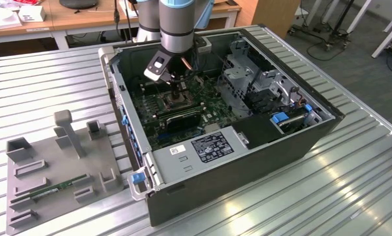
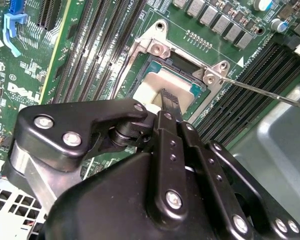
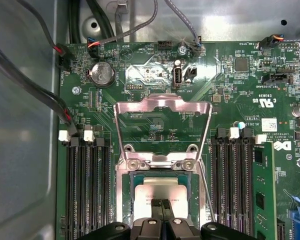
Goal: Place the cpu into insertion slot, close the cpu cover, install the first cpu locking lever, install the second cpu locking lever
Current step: 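Place the cpu into insertion slot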
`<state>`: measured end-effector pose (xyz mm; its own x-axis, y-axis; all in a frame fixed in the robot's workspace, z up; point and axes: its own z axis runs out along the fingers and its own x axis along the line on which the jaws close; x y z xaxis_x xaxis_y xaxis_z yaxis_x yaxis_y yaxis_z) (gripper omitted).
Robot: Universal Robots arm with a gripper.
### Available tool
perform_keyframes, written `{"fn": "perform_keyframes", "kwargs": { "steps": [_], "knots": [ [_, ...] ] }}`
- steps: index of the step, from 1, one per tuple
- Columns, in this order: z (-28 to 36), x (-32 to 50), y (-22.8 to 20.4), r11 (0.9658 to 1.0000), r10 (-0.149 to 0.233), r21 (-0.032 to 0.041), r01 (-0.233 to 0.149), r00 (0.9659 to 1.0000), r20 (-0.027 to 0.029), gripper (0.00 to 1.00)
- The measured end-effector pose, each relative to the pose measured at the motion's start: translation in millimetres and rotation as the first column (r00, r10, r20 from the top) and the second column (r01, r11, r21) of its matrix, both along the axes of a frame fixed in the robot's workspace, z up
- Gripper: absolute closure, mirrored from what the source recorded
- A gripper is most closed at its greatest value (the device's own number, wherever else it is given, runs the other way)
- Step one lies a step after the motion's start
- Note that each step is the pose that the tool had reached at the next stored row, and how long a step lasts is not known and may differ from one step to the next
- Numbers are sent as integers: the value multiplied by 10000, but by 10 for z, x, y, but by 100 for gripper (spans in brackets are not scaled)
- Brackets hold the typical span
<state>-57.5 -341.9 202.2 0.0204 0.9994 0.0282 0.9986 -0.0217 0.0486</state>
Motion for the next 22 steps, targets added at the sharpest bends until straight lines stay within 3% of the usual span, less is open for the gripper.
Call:
{"fn": "perform_keyframes", "kwargs": {
  "steps": [22],
  "knots": [
    [-32,0,0,10000,0,4,0,10000,0,89]
  ]
}}
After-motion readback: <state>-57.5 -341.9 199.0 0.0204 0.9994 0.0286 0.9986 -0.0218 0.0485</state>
